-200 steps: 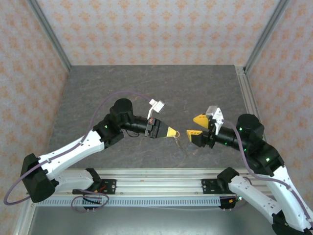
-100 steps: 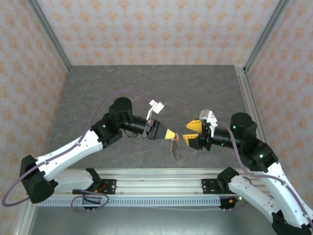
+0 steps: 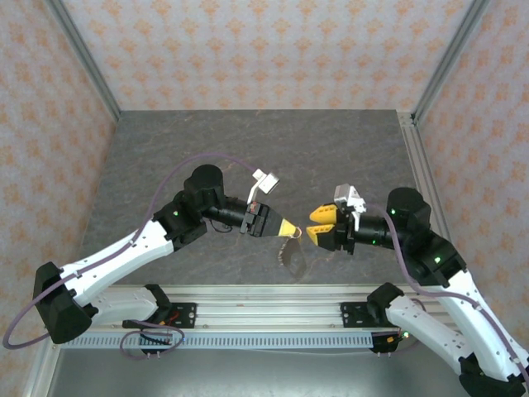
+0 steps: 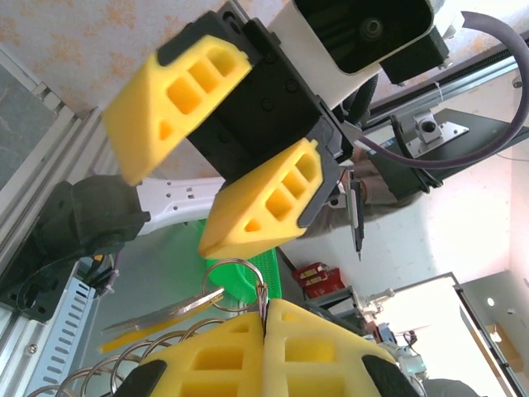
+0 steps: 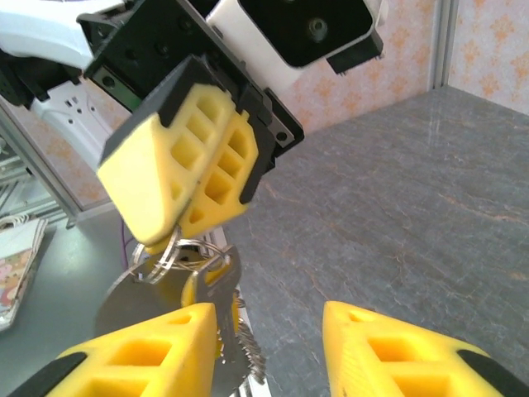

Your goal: Put the keys on the keyring

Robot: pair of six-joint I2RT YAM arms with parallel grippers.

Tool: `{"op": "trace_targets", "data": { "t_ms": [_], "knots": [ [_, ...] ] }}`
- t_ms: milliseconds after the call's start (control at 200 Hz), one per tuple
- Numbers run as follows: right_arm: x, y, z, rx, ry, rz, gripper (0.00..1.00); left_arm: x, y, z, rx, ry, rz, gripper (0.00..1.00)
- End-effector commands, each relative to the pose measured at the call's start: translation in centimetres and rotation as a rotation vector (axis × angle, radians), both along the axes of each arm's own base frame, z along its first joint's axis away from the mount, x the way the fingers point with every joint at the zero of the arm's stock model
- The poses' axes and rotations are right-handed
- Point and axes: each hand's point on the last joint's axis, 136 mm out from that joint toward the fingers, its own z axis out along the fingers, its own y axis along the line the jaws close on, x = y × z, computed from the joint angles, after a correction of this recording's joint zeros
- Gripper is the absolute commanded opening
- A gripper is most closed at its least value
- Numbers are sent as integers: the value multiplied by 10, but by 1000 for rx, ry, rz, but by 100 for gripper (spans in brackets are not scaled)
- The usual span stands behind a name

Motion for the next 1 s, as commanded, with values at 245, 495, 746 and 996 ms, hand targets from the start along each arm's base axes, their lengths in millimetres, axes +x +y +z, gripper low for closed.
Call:
{"op": "trace_targets", "data": {
  "t_ms": [245,495,746,996],
  "knots": [
    [-3,10,14,1,-77,96,42,-20,7,30,-45,-72,-65,0],
    [-11,10,21,17,-86,128,43,-21,5,32,-43,-69,-72,0],
    [-20,6,22,11,-95,151,46,-25,4,33,-41,-64,-91,0],
    [-22,9,28,32,-104,176,46,-31,0,32,-31,-57,-124,0]
  ]
}}
